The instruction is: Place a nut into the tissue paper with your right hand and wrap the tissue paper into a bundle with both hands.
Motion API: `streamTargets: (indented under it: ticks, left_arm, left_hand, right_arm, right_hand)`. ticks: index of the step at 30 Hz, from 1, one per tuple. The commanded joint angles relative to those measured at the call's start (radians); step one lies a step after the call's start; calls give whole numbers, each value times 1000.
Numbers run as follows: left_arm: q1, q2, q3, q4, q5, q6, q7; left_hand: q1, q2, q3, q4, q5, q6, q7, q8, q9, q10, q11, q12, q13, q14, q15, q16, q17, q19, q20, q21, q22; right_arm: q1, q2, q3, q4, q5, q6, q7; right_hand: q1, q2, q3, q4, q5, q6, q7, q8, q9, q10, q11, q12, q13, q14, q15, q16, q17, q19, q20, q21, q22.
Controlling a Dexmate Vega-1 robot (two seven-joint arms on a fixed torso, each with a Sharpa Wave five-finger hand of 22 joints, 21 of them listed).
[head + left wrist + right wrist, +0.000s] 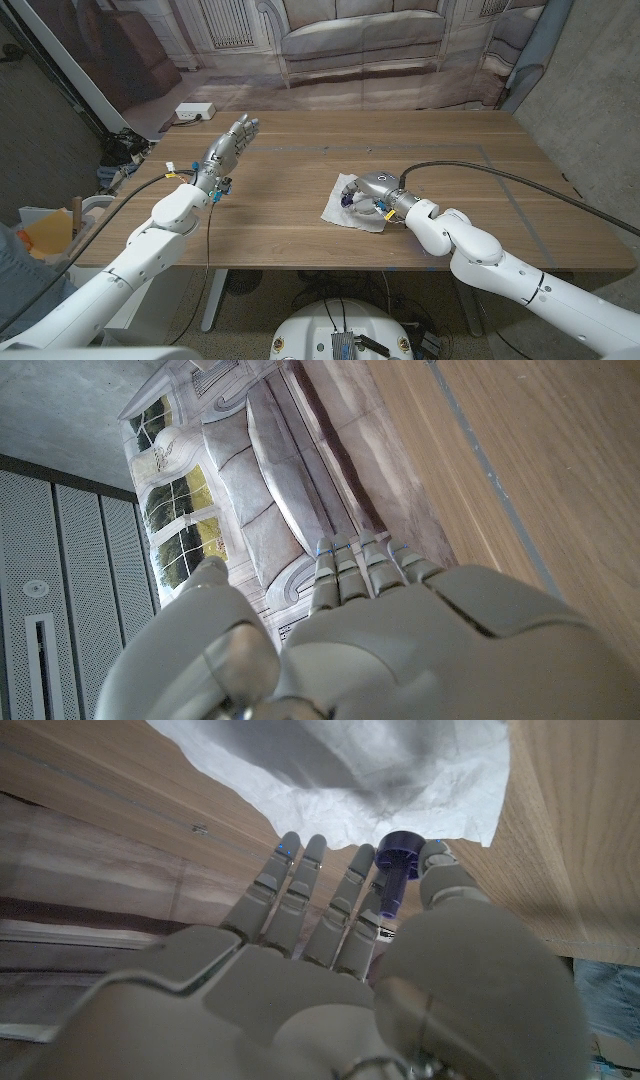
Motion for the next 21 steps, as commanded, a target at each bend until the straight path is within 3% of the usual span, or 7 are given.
streamTargets:
  ticks: [1,8,16,21]
  left_arm:
    - [7,1,-5,6,-7,-7,-5]
    - [15,5,-11,4,-8,-7,-3]
    - [11,7,-11,7,-9,-5,-7]
    - [4,6,-8,13,-8,-3,-10]
  left_hand:
    - [0,-7,-5,0,-2,4,-3,-4,4,7,4,-4,6,1,4,-1,5,-1,0,-2,5]
    - [1,-6,-6,0,-3,5,-2,-4,4,7,4,-4,6,1,3,-1,5,-2,-1,-2,5]
    - [1,-5,-6,0,-4,5,-2,-5,4,7,3,-4,6,1,5,-1,5,-3,-1,-2,5]
    - [2,-5,-7,0,-4,5,-2,-4,4,7,4,-4,6,1,5,-1,5,-3,-1,-2,5]
  right_arm:
    - [10,31,-20,34,5,6,-24]
    - [17,47,-31,65,10,2,-41]
    - [6,52,-30,76,25,-10,-77]
    - [-11,49,-23,68,37,-33,-92]
  right_hand:
    - [-11,-1,-4,-1,4,-3,-8,-14,-3,-49,10,-20,1,-40,-106,-11,3,-21,2,-9,4]
    - [-12,-3,-7,-5,10,-24,-7,-31,-6,-138,33,-56,1,-103,-88,-19,3,-46,8,-21,3]
    - [-21,-12,-23,-9,26,-61,-6,-64,-10,-314,88,-115,-7,-273,-31,-24,2,-118,26,-50,3]
    - [-27,-17,-30,-8,30,-81,-5,-75,-10,-354,96,-124,-10,-325,-15,-26,2,-149,32,-60,3]
